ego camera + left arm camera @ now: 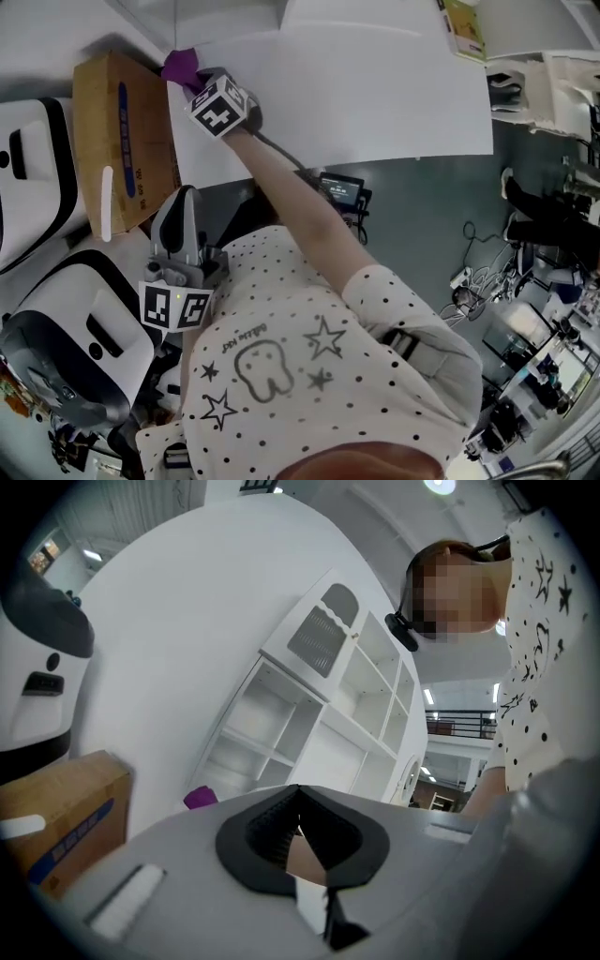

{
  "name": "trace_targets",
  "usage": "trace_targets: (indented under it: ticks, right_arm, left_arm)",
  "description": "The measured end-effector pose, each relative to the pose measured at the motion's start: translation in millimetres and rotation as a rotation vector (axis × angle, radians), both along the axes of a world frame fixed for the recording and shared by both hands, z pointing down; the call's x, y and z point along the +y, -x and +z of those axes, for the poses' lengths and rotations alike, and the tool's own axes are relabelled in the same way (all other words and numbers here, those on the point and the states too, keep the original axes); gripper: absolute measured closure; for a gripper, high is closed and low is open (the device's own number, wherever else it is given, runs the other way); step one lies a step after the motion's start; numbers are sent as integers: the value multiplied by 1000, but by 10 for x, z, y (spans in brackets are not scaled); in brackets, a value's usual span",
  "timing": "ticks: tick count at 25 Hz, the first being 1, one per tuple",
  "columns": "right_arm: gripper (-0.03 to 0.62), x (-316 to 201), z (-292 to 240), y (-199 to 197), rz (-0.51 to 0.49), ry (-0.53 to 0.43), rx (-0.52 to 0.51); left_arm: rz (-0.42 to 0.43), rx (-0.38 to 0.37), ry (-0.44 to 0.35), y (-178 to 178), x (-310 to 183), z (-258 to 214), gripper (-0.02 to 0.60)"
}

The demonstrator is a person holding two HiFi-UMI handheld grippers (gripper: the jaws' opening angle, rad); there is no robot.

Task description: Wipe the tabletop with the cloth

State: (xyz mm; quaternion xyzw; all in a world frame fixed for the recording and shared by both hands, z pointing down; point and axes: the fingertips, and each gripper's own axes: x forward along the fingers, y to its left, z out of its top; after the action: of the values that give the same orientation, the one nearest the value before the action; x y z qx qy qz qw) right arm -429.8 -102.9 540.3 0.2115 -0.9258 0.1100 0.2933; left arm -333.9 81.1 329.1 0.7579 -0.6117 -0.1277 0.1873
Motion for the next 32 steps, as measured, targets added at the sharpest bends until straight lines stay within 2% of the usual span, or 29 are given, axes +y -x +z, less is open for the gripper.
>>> trace_targets:
  ticks: [3, 7, 12, 16, 21, 25, 28, 32]
  right_arm:
    - [525, -173, -211, -516, 70, -83, 13]
    - [523, -482, -338, -1634, 258, -121, 52]
    - [523, -791, -247, -3203, 572, -89, 86]
    - [523, -793, 28, -3945, 677, -31, 156]
    - [523, -636, 608, -4133, 651, 57, 256]
    - [525, -579, 643, -4077, 657, 10, 227]
    - [526, -604, 661, -4094, 669, -21, 266]
    - [526, -573, 656, -4005, 691, -17, 299]
  left_arm:
    - [76, 24, -22, -148, -127, -3, 586]
    - [145, 38, -49, -390, -222, -36, 586]
    - [198, 60, -64, -581, -283, -73, 586]
    - [218, 63, -65, -674, -314, -85, 586]
    - [218, 54, -64, -725, -323, -97, 586]
    - [211, 46, -63, -720, -304, -94, 586]
    - [204, 44, -63, -714, -287, -93, 586]
    - [195, 47, -60, -666, -288, -84, 586]
